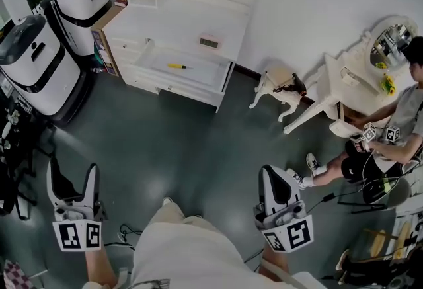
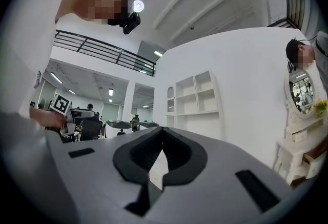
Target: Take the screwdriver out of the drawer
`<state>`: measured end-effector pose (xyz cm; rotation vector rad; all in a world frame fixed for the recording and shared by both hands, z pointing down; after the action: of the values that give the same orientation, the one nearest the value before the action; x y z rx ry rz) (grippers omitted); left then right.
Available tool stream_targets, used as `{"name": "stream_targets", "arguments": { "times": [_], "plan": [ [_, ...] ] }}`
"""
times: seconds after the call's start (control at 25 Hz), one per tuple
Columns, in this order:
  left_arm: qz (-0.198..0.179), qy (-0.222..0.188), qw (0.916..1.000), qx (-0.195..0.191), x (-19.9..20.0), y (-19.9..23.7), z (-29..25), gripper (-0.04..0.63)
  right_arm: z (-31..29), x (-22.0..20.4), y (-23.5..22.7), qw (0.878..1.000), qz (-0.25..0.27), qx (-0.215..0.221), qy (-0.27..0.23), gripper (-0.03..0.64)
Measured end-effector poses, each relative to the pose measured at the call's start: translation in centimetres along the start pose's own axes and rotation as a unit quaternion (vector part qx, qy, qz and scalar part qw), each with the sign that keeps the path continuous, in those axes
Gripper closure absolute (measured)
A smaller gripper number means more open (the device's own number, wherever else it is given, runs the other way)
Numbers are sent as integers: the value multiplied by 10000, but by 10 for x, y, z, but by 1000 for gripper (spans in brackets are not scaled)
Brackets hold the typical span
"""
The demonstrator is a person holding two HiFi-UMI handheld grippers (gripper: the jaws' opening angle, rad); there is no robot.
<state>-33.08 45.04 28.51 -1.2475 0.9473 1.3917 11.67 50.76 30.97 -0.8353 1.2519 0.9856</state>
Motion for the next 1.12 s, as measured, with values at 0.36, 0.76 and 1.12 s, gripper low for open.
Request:
{"name": "stream_targets", "arguments": {
  "times": [0.36,0.76,1.12],
  "plan": [
    [186,59,9993,-304,-33,0,-76,124,-50,-11,-21,9998,71,-142,101,607],
    [445,195,9952,-846,-79,31,-274,124,-215,-23,-72,9983,244,-427,322,607],
    [674,432,9883,-1296,-114,69,-415,124,-360,-28,-80,9968,295,-424,610,607]
  ]
}}
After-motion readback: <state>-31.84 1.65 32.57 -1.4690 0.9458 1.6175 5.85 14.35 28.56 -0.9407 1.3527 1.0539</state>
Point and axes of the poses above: the fingertips, and each gripper's own axes: z backward along the fingers, y to its left, x out of its top, the point moved 8 cm from there along z, backward along the fingers, and after that the axes turned 1 degree about x, right-handed, at the moved point
